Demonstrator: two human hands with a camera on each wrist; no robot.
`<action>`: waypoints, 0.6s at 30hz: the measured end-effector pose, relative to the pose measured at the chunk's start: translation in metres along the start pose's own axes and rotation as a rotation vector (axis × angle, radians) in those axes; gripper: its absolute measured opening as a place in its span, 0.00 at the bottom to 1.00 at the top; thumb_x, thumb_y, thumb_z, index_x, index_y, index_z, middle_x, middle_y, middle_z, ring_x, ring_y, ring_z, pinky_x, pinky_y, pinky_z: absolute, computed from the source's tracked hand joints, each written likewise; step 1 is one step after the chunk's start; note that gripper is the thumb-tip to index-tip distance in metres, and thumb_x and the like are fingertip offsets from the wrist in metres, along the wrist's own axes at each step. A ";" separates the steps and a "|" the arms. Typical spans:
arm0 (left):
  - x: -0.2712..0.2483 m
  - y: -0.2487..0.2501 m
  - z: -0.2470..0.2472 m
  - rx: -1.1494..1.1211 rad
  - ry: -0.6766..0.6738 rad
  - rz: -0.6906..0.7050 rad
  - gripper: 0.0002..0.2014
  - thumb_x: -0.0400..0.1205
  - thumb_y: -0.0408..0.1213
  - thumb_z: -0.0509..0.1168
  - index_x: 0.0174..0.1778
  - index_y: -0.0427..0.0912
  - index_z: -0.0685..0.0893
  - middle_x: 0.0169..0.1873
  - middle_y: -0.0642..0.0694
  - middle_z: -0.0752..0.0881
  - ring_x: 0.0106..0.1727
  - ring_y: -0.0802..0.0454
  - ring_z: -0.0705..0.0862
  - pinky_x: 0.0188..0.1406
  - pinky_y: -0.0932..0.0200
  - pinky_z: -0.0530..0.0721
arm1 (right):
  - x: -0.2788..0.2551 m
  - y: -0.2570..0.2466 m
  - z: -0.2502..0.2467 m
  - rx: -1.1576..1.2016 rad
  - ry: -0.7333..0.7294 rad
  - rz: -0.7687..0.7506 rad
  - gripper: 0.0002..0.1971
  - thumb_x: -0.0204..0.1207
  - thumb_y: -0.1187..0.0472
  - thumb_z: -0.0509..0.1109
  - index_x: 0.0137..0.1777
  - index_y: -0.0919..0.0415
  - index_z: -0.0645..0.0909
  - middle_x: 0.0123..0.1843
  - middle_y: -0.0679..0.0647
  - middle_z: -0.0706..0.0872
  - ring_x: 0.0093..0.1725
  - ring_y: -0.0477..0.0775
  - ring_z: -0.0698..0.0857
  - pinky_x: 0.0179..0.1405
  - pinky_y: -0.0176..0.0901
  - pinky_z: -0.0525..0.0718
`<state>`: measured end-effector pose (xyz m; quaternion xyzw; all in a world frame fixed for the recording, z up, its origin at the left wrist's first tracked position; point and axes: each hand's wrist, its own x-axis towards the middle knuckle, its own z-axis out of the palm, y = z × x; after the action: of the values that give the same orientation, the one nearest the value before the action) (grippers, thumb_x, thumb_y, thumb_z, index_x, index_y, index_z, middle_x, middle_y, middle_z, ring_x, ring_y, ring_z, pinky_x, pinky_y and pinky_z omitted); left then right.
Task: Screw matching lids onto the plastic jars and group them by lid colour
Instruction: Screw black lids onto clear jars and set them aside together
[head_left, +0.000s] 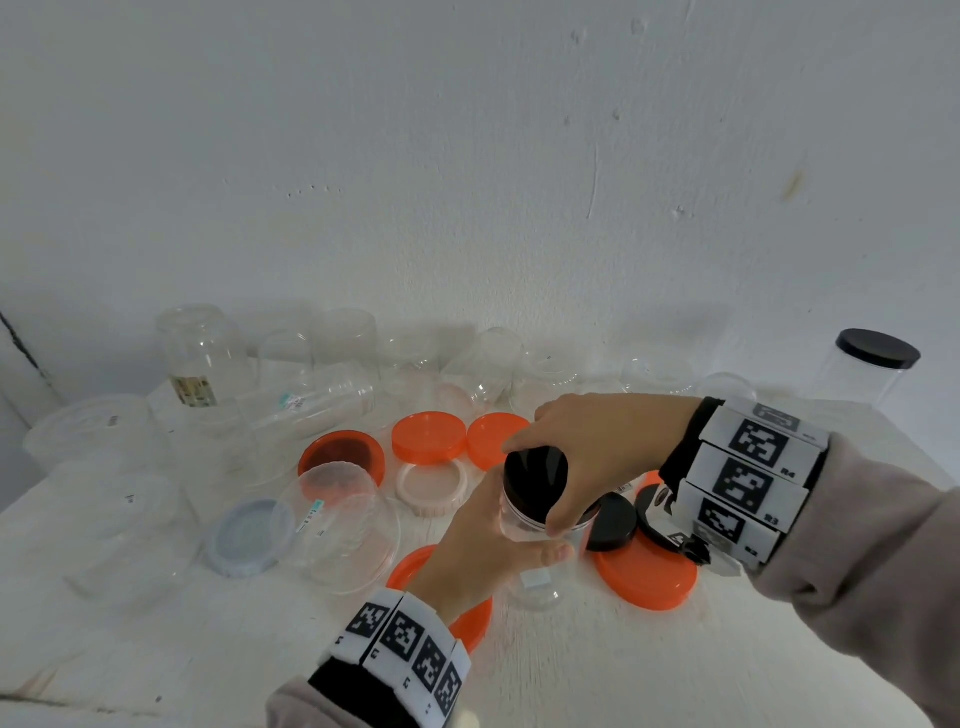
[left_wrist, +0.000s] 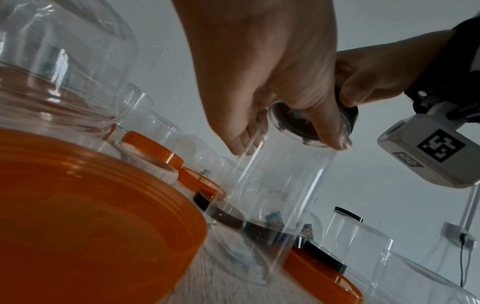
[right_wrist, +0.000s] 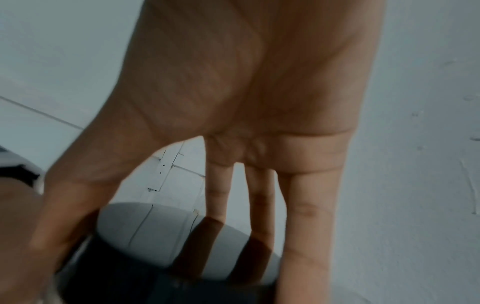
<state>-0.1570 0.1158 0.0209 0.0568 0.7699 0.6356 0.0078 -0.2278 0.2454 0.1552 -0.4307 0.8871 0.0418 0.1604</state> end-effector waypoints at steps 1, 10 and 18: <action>-0.001 0.000 0.000 -0.001 0.009 0.002 0.36 0.69 0.37 0.81 0.67 0.64 0.70 0.62 0.64 0.81 0.61 0.77 0.77 0.50 0.83 0.74 | 0.000 0.000 0.001 0.000 0.020 -0.005 0.33 0.64 0.39 0.78 0.68 0.48 0.77 0.56 0.48 0.82 0.55 0.50 0.81 0.52 0.44 0.85; -0.003 0.002 0.003 -0.002 0.037 0.009 0.34 0.68 0.38 0.81 0.63 0.67 0.72 0.58 0.68 0.83 0.59 0.77 0.78 0.48 0.82 0.76 | -0.003 0.000 0.013 0.010 0.140 0.023 0.26 0.65 0.35 0.74 0.59 0.46 0.80 0.40 0.43 0.77 0.40 0.42 0.78 0.32 0.34 0.73; -0.003 0.004 0.003 -0.004 0.026 0.030 0.35 0.68 0.38 0.81 0.66 0.62 0.72 0.58 0.69 0.83 0.61 0.76 0.78 0.50 0.82 0.75 | -0.001 0.007 -0.001 0.019 -0.070 -0.031 0.39 0.64 0.44 0.80 0.74 0.40 0.68 0.54 0.42 0.72 0.49 0.41 0.73 0.41 0.33 0.72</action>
<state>-0.1535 0.1187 0.0240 0.0598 0.7676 0.6381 -0.0117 -0.2330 0.2500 0.1555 -0.4411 0.8746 0.0457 0.1961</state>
